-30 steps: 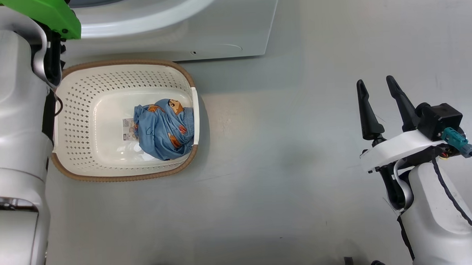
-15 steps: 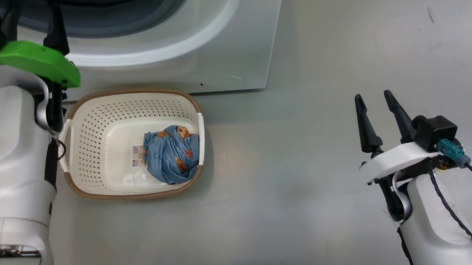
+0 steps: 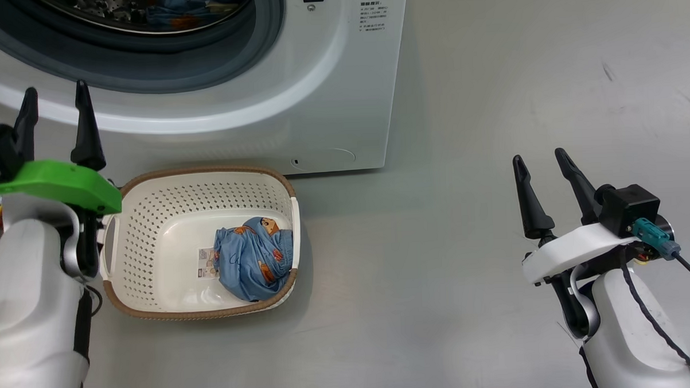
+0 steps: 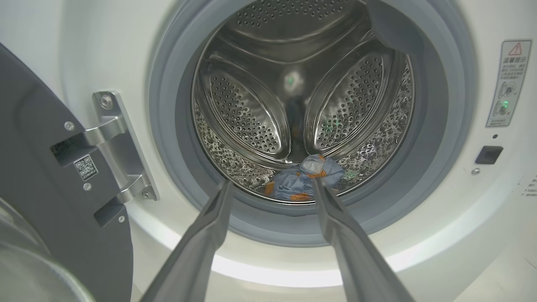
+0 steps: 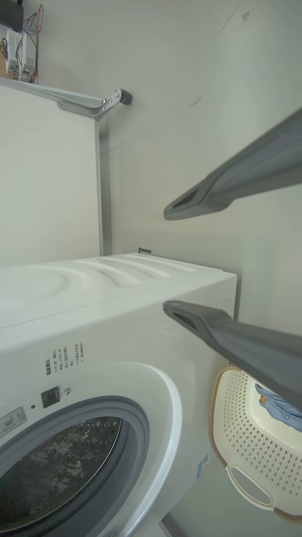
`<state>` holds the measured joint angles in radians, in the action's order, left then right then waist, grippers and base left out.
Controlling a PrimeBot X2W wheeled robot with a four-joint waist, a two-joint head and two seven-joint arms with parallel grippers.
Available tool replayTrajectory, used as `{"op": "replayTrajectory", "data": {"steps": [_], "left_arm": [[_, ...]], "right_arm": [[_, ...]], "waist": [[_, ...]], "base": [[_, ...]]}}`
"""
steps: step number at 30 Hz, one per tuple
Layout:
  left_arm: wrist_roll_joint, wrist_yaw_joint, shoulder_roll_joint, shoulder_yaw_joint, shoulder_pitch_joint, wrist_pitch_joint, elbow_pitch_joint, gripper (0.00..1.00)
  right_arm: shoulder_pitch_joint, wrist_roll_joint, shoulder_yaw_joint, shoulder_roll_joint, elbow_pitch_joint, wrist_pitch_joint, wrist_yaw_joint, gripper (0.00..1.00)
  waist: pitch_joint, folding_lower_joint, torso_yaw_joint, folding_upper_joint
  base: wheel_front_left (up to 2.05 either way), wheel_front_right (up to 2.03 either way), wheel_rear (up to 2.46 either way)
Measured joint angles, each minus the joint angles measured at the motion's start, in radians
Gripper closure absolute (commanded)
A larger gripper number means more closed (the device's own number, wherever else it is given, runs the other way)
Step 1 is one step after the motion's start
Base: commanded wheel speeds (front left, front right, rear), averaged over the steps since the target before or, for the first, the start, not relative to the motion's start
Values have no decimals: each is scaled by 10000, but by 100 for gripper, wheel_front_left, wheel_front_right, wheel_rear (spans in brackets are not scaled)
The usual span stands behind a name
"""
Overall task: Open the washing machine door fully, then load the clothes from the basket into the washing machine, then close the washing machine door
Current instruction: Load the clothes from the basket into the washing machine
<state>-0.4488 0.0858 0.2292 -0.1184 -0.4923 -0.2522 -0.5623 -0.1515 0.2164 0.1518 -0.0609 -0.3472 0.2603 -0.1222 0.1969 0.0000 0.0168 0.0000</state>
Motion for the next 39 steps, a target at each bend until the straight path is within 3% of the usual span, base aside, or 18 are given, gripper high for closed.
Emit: {"op": "replayTrajectory", "data": {"steps": [20,39], "left_arm": [[725,-606,-746,993,3893,2,2499,0],[1235,-533,-1289,1363,5365,0,3824,0]], "right_arm": [[622,-86,-391,0,491,0,0,0],[835,-207,-439,-8,679,0,0,0]], "waist": [[-773,0,-178,0],[-999,0,-172,0]], "base": [[0,0,0],[0,0,0]]}}
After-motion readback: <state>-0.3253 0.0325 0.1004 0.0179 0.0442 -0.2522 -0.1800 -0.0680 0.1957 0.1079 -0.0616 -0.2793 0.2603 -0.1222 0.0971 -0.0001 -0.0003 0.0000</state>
